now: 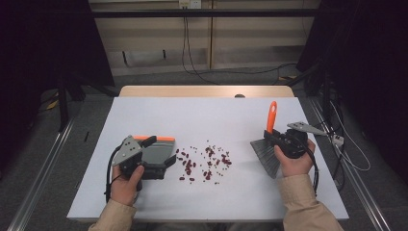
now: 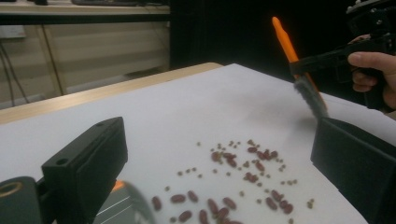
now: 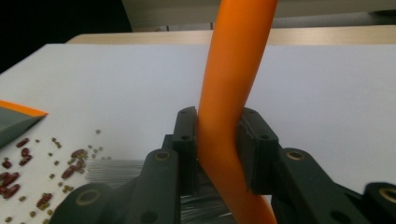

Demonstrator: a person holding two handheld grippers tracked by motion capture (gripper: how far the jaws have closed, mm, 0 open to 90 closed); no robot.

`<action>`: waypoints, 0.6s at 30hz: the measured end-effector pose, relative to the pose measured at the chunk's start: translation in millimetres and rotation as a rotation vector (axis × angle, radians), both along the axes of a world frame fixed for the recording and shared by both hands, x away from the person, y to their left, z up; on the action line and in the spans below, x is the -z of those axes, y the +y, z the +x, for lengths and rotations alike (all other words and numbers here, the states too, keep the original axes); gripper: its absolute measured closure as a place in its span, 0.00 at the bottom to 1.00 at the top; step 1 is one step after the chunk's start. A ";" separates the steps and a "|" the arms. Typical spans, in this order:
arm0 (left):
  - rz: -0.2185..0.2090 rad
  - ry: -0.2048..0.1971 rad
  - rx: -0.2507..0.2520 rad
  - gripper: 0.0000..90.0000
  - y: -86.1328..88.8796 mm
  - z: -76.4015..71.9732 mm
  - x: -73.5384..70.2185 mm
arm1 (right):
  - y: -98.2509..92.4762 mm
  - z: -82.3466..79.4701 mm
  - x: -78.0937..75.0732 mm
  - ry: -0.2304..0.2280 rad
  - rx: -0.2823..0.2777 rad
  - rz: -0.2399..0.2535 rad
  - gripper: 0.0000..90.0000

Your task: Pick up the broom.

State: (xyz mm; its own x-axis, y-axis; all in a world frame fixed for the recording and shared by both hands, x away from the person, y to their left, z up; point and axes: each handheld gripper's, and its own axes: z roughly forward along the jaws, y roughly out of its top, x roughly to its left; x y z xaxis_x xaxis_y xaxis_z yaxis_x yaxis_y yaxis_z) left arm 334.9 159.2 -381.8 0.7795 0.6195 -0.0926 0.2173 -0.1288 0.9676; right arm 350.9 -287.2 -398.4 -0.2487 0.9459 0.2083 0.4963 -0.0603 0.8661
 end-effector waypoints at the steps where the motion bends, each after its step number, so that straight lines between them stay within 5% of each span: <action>1: 0.000 -0.002 0.008 0.04 -4.4 -0.1 -1.4 | 0.6 -0.9 -1.5 -0.011 -0.006 0.005 0.79; 9: 0.002 -0.005 0.082 0.04 -39.7 1.7 -7.4 | 3.6 -4.5 -8.1 -0.057 -0.028 0.052 0.79; 18: 0.006 0.035 0.116 0.04 -71.7 6.9 -6.7 | 19.7 -9.2 -21.9 -0.107 -0.087 0.088 0.79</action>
